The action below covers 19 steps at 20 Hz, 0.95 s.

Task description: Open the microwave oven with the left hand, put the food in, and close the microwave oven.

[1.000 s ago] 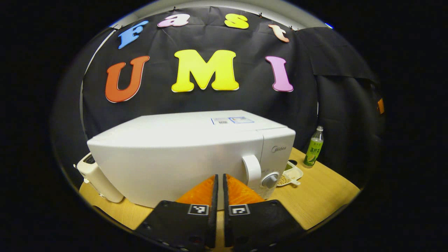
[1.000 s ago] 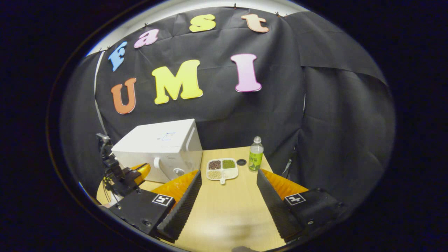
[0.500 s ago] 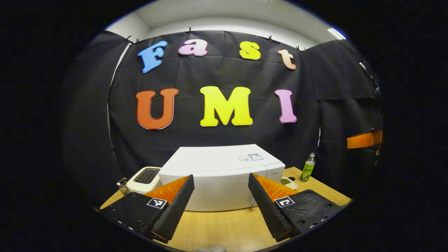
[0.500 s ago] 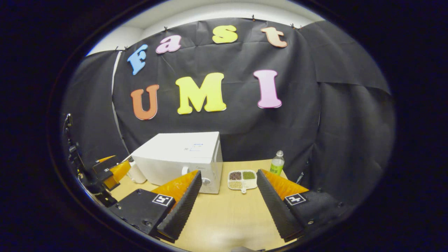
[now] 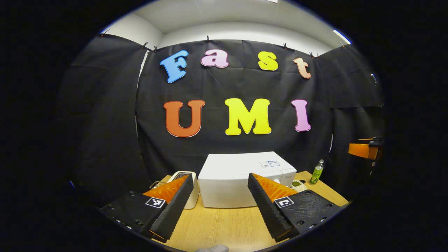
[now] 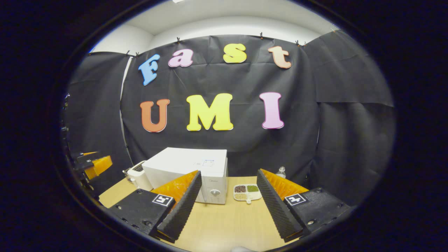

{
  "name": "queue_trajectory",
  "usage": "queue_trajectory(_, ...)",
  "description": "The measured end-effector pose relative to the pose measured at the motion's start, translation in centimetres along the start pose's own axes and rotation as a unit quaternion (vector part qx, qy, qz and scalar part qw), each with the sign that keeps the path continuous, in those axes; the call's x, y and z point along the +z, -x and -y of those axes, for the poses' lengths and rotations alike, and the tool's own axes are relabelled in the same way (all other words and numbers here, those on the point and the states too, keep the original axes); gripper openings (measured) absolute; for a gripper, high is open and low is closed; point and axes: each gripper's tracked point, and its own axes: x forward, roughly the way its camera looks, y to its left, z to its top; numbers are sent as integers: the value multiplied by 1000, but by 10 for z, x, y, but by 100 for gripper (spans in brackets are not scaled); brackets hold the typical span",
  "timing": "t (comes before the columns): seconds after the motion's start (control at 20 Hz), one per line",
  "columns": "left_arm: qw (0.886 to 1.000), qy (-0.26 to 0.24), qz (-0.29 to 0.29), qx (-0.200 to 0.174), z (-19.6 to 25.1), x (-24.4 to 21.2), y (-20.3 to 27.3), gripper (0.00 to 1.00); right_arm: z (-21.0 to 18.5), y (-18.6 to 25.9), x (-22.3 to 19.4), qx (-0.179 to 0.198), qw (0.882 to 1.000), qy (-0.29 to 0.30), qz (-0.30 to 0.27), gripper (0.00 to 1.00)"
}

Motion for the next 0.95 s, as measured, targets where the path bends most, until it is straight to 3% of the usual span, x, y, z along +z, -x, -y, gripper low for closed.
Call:
queue_trajectory(0.05,1000,10,3,-6,2,7,4,97,-2,3,4,-2,1000,3,6,100)
queue_trajectory(0.1,1000,15,7,-8,2,15,4,97,-4,7,7,-2,1000,4,11,100)
queue_trajectory(0.15,1000,16,9,-7,1,19,4,97,-6,10,10,-3,1000,3,13,92)
queue_trajectory(0.5,999,-12,29,3,-13,41,20,96,-8,22,34,-12,999,-3,33,92)
queue_trajectory(0.95,999,-11,43,12,-29,56,32,96,-15,33,55,-13,999,0,46,92)
